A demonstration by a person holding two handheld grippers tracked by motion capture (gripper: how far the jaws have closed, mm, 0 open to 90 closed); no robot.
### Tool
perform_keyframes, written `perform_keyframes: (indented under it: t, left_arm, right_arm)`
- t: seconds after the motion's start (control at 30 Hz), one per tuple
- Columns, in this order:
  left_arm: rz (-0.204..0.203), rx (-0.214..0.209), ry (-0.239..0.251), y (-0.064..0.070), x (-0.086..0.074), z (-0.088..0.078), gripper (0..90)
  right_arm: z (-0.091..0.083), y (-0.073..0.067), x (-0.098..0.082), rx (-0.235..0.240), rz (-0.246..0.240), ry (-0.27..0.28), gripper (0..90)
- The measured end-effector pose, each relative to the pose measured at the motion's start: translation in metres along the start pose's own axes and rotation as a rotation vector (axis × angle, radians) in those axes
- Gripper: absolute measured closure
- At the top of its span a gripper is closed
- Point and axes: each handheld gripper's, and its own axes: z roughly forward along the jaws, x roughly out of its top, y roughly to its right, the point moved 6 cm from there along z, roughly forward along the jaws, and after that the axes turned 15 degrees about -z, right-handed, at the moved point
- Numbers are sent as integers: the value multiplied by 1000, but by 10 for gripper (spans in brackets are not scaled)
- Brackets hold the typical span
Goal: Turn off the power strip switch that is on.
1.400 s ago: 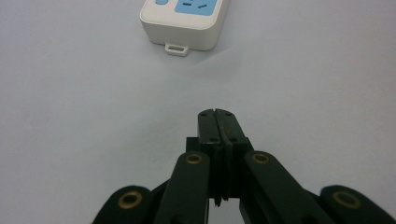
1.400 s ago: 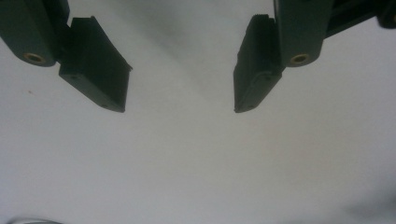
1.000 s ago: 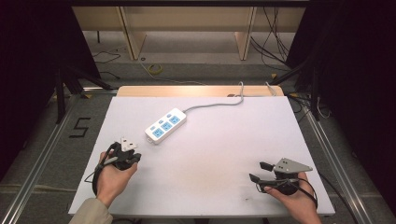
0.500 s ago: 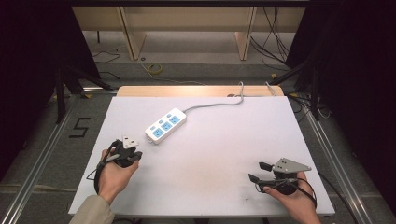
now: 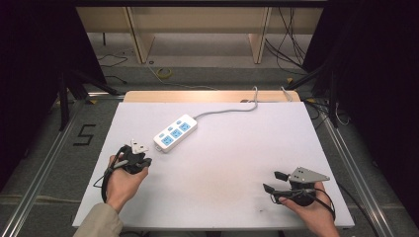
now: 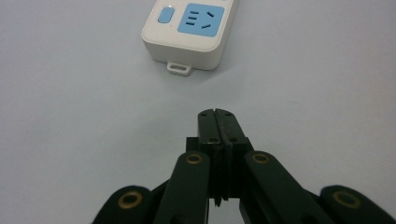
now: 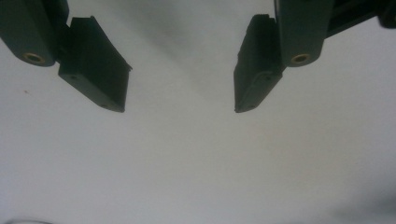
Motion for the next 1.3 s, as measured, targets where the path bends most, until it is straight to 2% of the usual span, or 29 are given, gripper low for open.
perform_keyframes:
  t: [0.8,1.3]
  left_arm:
    - [9,-5,-15,-1,9,6,897]
    - [-12,0,-9,-2,12,5,897]
  right_arm:
    - [3,1,0,4,3,-7,365]
    - [3,1,0,4,3,-5,365]
